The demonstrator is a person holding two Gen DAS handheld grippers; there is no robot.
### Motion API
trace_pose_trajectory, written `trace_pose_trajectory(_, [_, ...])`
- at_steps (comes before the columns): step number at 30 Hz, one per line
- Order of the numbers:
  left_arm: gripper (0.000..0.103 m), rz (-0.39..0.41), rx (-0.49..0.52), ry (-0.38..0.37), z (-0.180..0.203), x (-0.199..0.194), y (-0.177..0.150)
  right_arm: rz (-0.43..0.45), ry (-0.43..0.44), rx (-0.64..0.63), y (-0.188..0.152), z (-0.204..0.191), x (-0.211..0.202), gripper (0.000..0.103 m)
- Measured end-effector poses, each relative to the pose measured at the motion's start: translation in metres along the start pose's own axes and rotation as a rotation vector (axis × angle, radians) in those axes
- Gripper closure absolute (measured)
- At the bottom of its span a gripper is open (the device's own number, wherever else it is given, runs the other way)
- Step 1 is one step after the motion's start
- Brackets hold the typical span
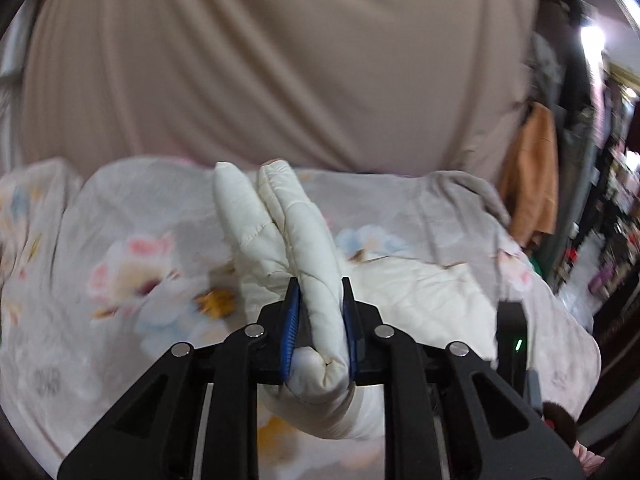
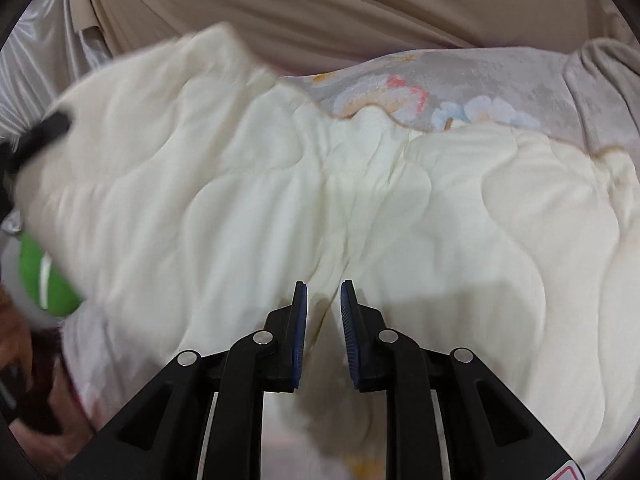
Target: Fold large clothes
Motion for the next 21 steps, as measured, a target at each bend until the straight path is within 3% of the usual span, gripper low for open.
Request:
trace_pose_trajectory(6, [0.087, -0.045, 0.194, -0.148, 0.107, 0.047, 0.007, -0.082, 0.048, 0.098, -0.058, 0.016, 0.011, 0.097])
trace_pose_trajectory(9, [0.087, -0.097, 0.278, -0.165, 0.154, 0.079, -0.007, -0.078, 0.121, 0.177, -0.067, 0.026, -0.002, 0.097])
trace_pose_trajectory(12, [0.087, -0.188, 0.314, -0.178, 0.188, 0.126, -0.023, -0.027, 0.113, 0.227, -0.084, 0.043, -0.031, 0.095])
trace_pose_trajectory(14, [0.087, -0.245, 0.339, -0.173, 0.205, 0.155, -0.042, 0.015, 0.087, 0.266, -0.098, 0.058, -0.054, 0.085])
trace_pose_trajectory(17, [0.087, -0.317, 0.383, -0.158, 0.225, 0.189, -0.074, 0.098, 0.039, 0.353, -0.115, 0.09, -0.096, 0.085])
trace_pose_trajectory(21, [0.084, -0.323, 0.422, -0.11, 0.235, 0.203, -0.1, 0.207, -0.059, 0.384, -0.116, 0.118, -0.148, 0.085])
Point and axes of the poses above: each gripper's, at about its wrist camera, not at the fingertips, and x roughly the way its jaws point, z to its right, y to its top, the point moved 2 cm from there along x, roughly the way its jaws point, and after that the axes turned 2 degrees about y, right-handed, at the moved point
